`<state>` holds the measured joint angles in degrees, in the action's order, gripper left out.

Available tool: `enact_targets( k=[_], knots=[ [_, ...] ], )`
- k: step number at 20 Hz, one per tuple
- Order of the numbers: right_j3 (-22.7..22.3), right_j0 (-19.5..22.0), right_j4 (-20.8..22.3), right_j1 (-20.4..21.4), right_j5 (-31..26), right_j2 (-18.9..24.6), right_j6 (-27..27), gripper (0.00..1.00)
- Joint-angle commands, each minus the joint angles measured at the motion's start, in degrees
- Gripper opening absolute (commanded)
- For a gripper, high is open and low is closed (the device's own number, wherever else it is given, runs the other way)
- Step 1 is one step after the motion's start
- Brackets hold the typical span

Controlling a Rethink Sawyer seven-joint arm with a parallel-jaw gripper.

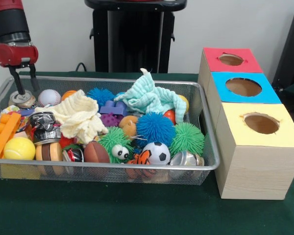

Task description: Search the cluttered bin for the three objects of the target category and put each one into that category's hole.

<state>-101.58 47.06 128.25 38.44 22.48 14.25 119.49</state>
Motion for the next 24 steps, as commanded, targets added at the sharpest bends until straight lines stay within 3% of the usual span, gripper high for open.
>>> enact_targets(
  k=[1,6,9,12,13,15,17,21,24],
  knots=[
    [-1.2,-10.6,4.3,7.3,5.0,-4.3,4.5,1.00],
    [4.9,-21.4,9.0,14.4,15.3,-14.1,28.1,1.00],
    [9.2,-31.0,15.5,12.2,22.1,-27.1,38.3,1.00],
    [7.2,-31.3,11.8,12.5,19.7,-33.2,35.7,1.00],
    [6.6,-30.8,8.7,10.7,14.5,-35.2,34.2,1.00],
    [2.4,-23.2,2.4,13.5,11.8,-29.3,20.8,1.00],
    [0.1,-16.3,-3.9,15.0,11.5,-24.7,11.9,1.00],
    [-0.9,-12.7,-6.5,14.2,12.9,-22.6,8.9,1.00],
    [0.3,-16.5,-3.0,13.3,12.0,-24.7,13.9,1.00]
  ],
)
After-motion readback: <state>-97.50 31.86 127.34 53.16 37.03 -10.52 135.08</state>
